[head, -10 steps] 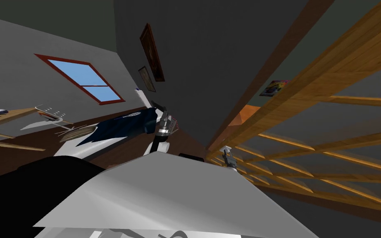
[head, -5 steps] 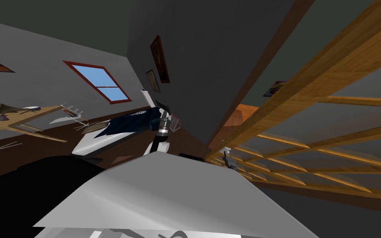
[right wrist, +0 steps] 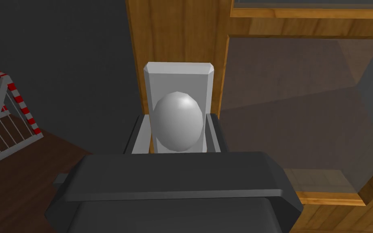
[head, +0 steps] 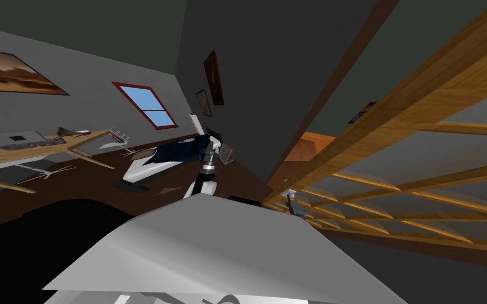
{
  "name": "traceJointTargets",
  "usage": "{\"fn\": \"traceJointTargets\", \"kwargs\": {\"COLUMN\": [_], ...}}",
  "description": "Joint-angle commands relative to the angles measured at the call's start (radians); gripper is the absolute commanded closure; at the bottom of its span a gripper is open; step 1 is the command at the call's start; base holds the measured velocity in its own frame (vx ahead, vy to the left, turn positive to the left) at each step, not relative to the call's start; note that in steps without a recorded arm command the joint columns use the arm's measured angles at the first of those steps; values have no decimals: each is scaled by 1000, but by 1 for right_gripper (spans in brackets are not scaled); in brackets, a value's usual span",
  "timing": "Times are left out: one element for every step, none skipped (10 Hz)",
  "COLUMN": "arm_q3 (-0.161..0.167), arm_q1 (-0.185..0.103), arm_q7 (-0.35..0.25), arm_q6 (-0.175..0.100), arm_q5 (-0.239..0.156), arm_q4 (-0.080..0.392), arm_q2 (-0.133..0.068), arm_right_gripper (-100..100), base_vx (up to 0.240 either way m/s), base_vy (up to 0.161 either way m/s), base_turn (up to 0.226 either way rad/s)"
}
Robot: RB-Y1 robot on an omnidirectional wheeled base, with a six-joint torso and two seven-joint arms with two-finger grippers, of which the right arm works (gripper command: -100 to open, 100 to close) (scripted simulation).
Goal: Pull the door open
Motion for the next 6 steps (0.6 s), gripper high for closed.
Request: {"fn": "traceJointTargets", "kwargs": {"arm_q3": [20,26,34,28,47,54], "arm_q1": [3,4,5,3,3,3], "arm_q7": [-21,-28,-37,-31,-48,-55], "arm_q6": [-21,-28,-38,-31,-51,-61], "arm_q5": [11,14,18,15,20,22], "arm_q4": [14,19,25,24,42,50], "arm_q2": [-6,-10,-15,-13,-19,-22], "arm_right_gripper": [100,100,100,100,100,100], "base_vx": [-253,-261,-229,-95,-165,-251], "base_vy": [-38,-45,-46,-17,-42,-56], "base_turn": [153,121,115,25,166,199]}}
